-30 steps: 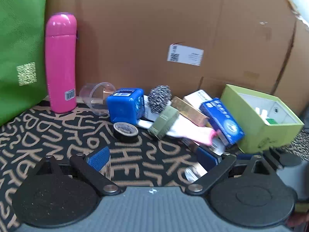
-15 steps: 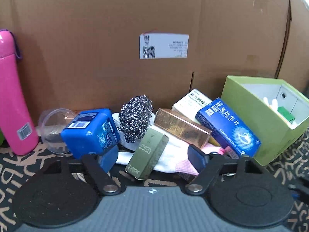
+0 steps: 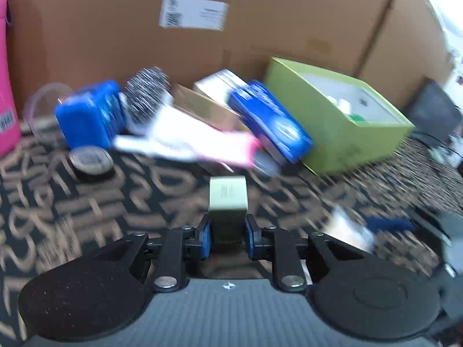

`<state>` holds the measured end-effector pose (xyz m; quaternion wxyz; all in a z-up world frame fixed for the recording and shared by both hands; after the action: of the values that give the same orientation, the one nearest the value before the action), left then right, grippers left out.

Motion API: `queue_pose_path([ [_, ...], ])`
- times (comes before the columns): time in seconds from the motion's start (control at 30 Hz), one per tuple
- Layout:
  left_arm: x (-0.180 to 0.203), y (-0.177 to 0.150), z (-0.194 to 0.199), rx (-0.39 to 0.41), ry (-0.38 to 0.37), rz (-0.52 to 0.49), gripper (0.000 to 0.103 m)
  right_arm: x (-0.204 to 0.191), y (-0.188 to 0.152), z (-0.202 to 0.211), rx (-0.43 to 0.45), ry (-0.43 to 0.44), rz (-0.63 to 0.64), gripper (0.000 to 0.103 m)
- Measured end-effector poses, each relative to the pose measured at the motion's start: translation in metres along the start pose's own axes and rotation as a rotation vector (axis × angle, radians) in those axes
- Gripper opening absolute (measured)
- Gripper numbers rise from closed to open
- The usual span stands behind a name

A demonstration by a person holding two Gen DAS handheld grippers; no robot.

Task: Organize objects
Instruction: 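Lift the olive box and cotton swab bag toward the shoebox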

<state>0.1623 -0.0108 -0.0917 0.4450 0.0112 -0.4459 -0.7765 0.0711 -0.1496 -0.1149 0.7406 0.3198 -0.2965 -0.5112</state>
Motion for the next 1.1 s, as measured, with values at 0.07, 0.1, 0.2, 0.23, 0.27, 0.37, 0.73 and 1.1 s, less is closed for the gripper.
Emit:
queue_pose_path([
  [0.07,0.011,-0.009,0.001,-0.015,-0.005,-0.008,0.023,-0.001,0.002,0.000,0.007,0.002,0.007,0.094],
  [0.1,0.014,-0.011,0.002,-0.016,0.008,-0.017,0.026,-0.002,0.002,-0.001,0.004,0.005,0.015,0.095],
  [0.2,0.020,-0.010,-0.008,-0.019,0.059,-0.067,0.041,-0.008,-0.001,-0.002,-0.006,0.027,0.034,0.097],
  [0.23,0.019,-0.008,-0.011,-0.014,0.077,-0.074,0.044,-0.011,-0.002,-0.002,-0.007,0.029,0.042,0.099],
  [0.27,0.019,-0.006,-0.014,-0.009,0.082,-0.078,0.046,-0.012,-0.004,-0.002,-0.005,0.022,0.053,0.100],
  [0.37,0.019,0.002,-0.021,-0.003,0.068,-0.076,0.046,-0.012,-0.006,-0.005,-0.016,-0.004,0.066,0.100],
  [0.73,0.015,-0.003,-0.017,0.028,0.098,-0.057,0.045,-0.011,-0.008,-0.014,-0.023,0.005,0.039,0.094],
  [1.1,0.052,0.022,-0.003,0.071,0.003,-0.100,0.023,0.008,0.008,0.017,0.062,-0.035,0.018,0.071],
])
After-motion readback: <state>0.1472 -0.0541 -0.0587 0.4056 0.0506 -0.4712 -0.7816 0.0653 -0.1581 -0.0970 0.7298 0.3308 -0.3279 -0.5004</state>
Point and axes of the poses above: each gripper's, at about its wrist camera, not at the fingertips, and z roughly against the way its jaws point, x to its right, y to its top, the point moved 7 cm from there along -z, roughly the way its jaws point, and after that the axes turned 13 degrees about -y, right-handed, at the moved point
